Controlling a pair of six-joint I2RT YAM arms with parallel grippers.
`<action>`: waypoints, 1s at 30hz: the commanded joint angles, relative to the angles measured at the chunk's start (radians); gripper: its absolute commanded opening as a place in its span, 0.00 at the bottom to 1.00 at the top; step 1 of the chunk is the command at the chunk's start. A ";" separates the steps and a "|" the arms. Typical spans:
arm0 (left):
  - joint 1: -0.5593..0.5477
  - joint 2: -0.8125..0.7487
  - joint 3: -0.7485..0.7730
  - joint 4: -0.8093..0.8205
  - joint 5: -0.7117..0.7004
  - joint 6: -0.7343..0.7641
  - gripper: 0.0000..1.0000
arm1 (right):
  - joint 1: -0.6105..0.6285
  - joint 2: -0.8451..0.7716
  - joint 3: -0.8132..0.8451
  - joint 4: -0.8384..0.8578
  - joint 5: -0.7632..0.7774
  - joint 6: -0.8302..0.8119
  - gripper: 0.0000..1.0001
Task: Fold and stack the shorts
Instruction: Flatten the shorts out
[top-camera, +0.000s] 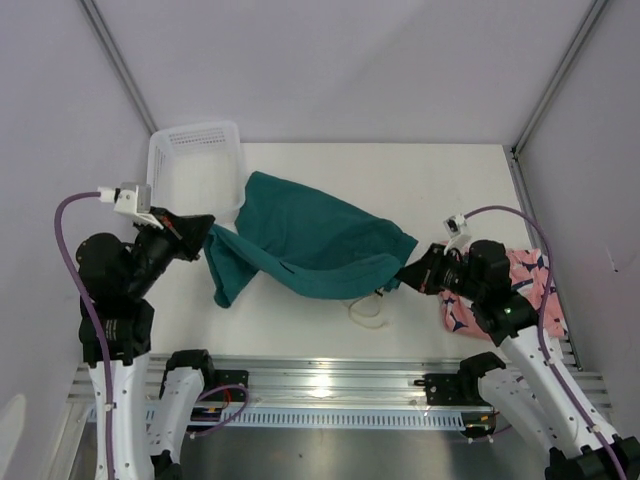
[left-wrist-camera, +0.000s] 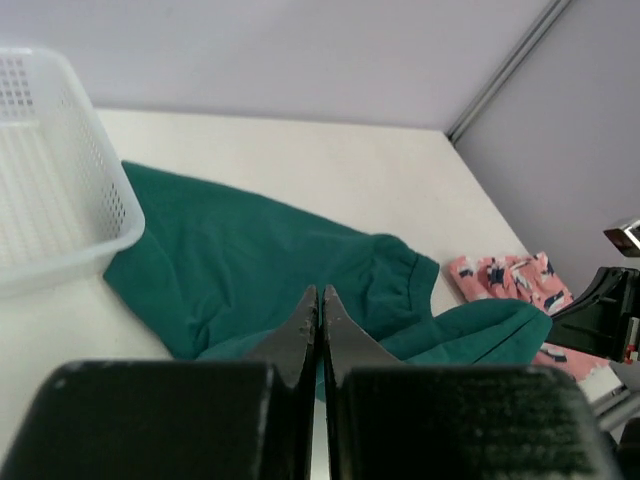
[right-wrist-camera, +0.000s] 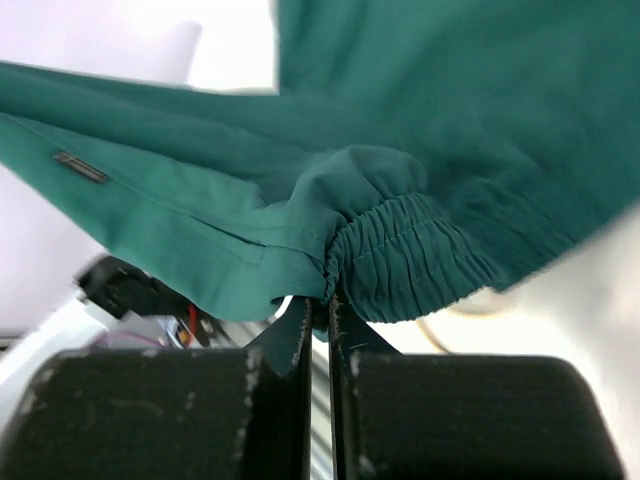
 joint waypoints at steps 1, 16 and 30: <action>-0.003 -0.024 -0.009 -0.085 0.030 0.040 0.00 | 0.018 -0.078 -0.047 -0.115 0.059 0.003 0.00; -0.003 0.051 -0.113 0.025 -0.090 0.002 0.00 | 0.271 -0.203 -0.198 -0.254 0.235 0.170 0.00; -0.015 0.474 0.026 0.257 -0.208 -0.159 0.00 | 0.164 0.165 0.001 -0.181 0.375 0.066 0.00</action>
